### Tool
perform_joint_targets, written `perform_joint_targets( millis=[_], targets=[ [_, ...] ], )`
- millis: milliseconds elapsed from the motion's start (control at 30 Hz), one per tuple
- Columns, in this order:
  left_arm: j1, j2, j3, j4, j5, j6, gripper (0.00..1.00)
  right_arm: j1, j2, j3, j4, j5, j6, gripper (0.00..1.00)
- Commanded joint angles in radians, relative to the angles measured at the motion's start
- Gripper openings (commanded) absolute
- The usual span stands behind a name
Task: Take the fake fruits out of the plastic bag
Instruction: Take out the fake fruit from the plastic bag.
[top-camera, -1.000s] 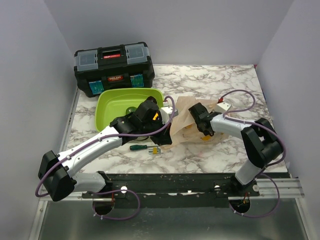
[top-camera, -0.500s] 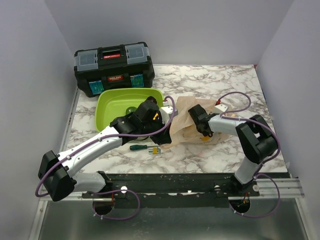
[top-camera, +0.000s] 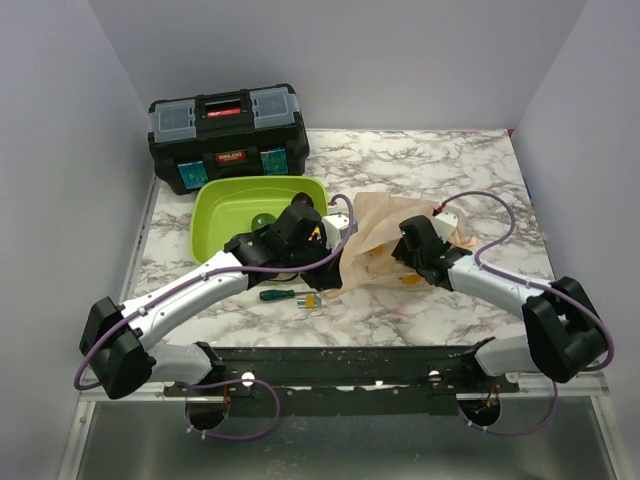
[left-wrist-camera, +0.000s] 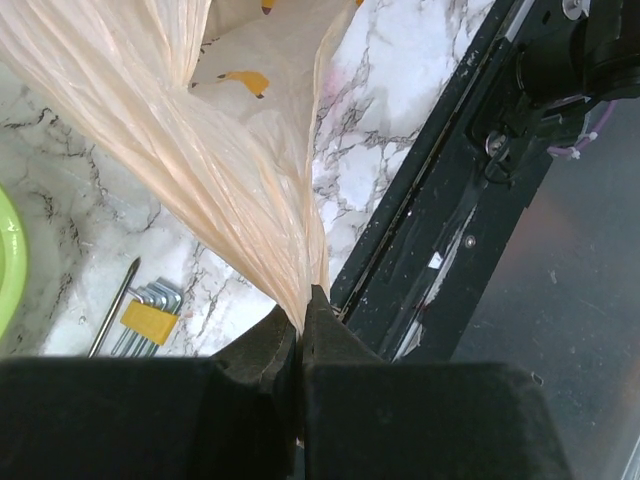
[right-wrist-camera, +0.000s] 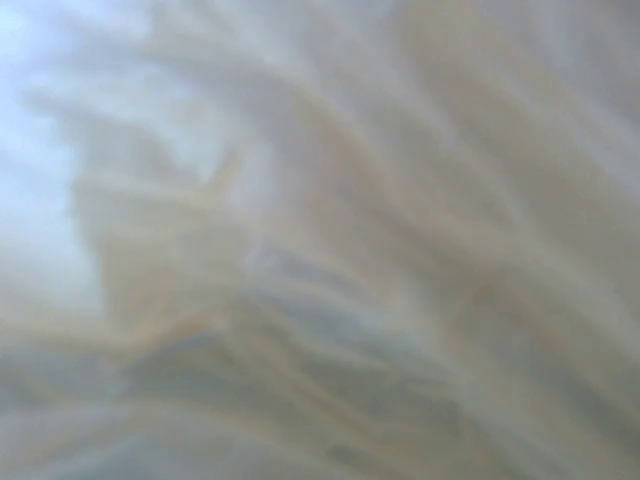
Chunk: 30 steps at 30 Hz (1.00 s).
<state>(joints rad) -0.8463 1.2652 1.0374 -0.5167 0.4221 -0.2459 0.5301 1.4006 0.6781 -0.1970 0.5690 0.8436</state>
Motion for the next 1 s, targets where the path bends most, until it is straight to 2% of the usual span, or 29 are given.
perform_joint_targets(
  millis=[0, 67, 333, 633, 767, 833, 867, 967],
  targets=[
    [-0.004, 0.013, 0.003, -0.009, -0.017, 0.017, 0.0, -0.002, -0.094, -0.057, 0.097, -0.226, -0.082, 0.08],
    [-0.004, 0.017, 0.003, -0.009, -0.018, 0.017, 0.0, -0.002, -0.148, -0.084, 0.108, -0.272, -0.082, 0.05],
    [-0.004, 0.025, 0.006, -0.013, -0.044, 0.025, 0.0, -0.002, -0.367, -0.127, 0.187, -0.487, -0.098, 0.04],
    [-0.004, 0.02, 0.001, -0.017, -0.085, 0.034, 0.02, -0.002, -0.471, -0.139, 0.183, -0.563, -0.101, 0.01],
    [-0.004, 0.01, -0.005, -0.017, -0.096, 0.034, 0.16, -0.002, -0.517, -0.136, 0.157, -0.613, -0.098, 0.01],
    [-0.004, 0.003, -0.005, -0.016, -0.095, 0.029, 0.3, -0.002, -0.546, -0.126, 0.137, -0.617, -0.096, 0.01],
    [-0.004, -0.002, -0.006, -0.012, -0.084, 0.023, 0.41, -0.003, -0.561, -0.119, 0.126, -0.618, -0.099, 0.01],
    [-0.004, -0.023, 0.0, -0.013, -0.054, -0.006, 0.57, -0.002, -0.595, -0.089, 0.076, -0.607, -0.113, 0.01]
  ],
)
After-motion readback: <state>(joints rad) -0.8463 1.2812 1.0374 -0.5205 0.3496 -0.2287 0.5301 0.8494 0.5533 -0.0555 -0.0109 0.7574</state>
